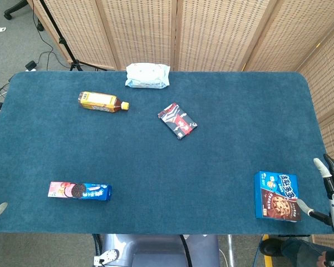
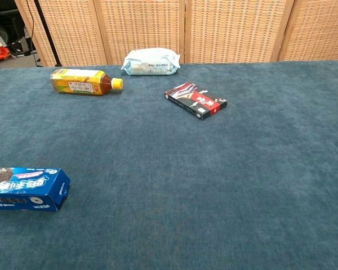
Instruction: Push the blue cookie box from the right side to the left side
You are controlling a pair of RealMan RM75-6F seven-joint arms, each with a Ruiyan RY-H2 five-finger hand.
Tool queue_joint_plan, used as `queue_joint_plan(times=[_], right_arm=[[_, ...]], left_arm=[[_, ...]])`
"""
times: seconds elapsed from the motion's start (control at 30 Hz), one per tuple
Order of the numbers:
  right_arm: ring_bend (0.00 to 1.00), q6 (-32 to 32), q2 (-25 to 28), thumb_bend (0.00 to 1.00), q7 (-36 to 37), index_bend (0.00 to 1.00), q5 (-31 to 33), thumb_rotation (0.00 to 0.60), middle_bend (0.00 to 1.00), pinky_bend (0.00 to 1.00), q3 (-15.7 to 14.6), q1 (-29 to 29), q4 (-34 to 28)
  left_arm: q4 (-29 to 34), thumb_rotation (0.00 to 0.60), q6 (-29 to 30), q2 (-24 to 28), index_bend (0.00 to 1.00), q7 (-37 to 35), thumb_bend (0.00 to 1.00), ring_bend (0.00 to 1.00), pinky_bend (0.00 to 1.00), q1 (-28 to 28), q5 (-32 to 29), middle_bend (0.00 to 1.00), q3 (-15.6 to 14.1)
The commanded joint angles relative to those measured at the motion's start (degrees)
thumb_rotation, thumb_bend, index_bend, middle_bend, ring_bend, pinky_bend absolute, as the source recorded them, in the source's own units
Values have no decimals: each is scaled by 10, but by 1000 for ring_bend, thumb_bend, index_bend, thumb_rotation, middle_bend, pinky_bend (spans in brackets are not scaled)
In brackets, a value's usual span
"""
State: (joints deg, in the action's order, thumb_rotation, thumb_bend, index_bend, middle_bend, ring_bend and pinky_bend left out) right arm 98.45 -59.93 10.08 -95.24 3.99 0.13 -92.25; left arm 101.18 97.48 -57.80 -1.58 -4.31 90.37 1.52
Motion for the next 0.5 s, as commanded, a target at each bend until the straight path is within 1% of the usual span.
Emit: queue_joint_plan(times=[0.03,0.3,0.37,0.5], right_arm=[[0,-1,0,0,1,0,0,600,0,0,0,0,0],[0,-17,2,0,1,0,-16,600,0,0,-9,9,6],[0,-25,2,0,5,0,-24,600,0,0,-11,16,16],[0,-59,8,0,24,0,-40,600,0,0,-16,41,58]], left_arm=[[-1,600,0,0,0,-2,0,0,0,0,0,0,0],[0,600,-7,4,0,-10,0,0,0,2,-2,0,0],[0,600,-8,5,0,-11,0,0,0,2,-3,0,1],[1,600,-12,5,0,-11,0,0,0,4,-4,0,1]])
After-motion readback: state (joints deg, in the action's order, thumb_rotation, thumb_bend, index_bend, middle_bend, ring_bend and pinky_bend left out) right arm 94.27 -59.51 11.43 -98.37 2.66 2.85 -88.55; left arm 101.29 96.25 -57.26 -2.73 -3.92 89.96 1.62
